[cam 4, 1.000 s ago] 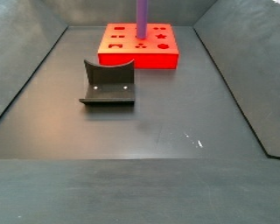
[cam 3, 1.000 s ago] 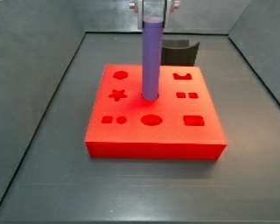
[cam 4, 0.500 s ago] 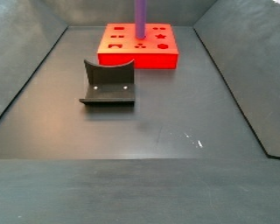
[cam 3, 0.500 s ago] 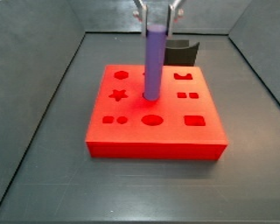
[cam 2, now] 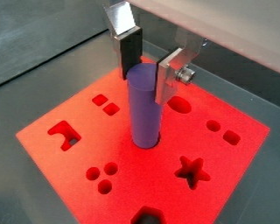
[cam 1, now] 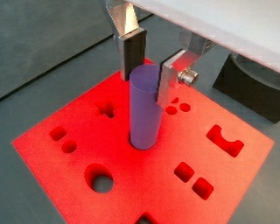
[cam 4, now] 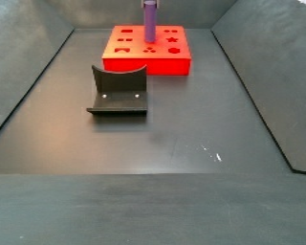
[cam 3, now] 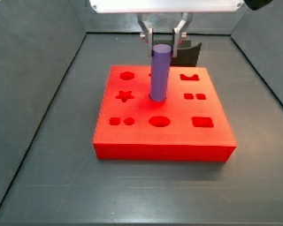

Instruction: Insert the round object.

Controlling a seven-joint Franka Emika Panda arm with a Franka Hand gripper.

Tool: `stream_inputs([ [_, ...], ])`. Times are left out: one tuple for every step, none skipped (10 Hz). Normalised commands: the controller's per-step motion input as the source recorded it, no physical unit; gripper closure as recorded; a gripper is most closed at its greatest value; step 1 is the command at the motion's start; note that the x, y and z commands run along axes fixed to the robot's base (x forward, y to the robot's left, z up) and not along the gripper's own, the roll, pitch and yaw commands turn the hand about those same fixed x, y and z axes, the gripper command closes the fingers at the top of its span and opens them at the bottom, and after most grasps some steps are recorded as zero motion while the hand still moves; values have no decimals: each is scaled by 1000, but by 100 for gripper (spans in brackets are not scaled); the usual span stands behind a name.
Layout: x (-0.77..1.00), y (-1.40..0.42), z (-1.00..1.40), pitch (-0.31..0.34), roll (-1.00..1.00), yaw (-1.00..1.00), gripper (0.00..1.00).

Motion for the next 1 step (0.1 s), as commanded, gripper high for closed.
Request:
stream_inputs([
  [0, 0, 0, 0, 0, 0, 100],
])
